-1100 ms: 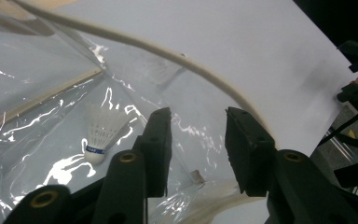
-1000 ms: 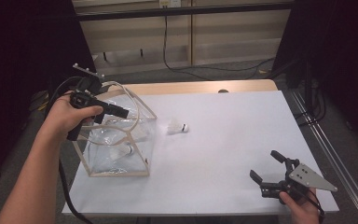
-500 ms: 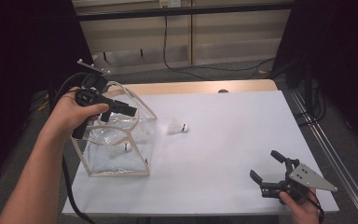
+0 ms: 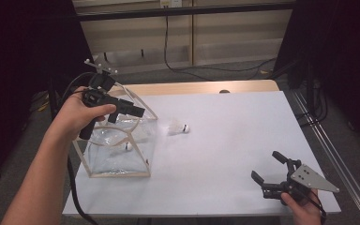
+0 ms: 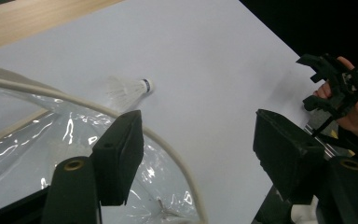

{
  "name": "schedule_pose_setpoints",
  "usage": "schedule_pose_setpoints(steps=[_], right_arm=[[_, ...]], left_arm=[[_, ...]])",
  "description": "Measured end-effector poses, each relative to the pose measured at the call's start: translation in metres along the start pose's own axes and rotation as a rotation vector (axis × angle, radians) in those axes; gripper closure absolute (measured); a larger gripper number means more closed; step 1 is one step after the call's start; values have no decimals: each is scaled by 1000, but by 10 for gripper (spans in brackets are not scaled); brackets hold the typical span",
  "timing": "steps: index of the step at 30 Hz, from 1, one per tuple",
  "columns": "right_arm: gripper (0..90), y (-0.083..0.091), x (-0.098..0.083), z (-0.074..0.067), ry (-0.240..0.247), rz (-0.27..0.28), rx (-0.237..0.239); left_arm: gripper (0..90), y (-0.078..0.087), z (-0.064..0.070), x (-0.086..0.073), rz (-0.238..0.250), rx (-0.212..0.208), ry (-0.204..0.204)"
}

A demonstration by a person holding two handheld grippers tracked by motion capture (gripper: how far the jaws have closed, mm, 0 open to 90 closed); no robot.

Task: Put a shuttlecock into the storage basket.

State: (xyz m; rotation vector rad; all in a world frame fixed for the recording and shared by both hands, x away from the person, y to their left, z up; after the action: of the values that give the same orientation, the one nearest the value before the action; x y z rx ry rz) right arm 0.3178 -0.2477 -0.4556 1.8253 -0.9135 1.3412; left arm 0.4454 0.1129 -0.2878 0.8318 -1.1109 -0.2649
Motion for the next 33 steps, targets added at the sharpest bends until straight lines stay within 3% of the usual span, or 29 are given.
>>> schedule_pose_setpoints(steps=[18, 33], right_arm=[[6, 0, 0, -1, -3, 0, 3], [6, 0, 0, -1, -3, -1, 2]], left_arm=[[244, -23, 24, 9, -8, -38, -52], [195, -38, 33, 12, -2, -55, -49]])
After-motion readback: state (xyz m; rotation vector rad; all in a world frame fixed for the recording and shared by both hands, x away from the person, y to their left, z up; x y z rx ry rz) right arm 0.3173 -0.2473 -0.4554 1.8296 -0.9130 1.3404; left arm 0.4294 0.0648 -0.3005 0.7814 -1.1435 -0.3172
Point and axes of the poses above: each handheld gripper's, and its own axes: y roughly backward along the jaws, x roughly out of its top, z roughly to its right, the point moved 10 cm from there along -y, roughly forward along the jaws, and after that the axes turned 13 degrees about -y, right-handed, at the moved point
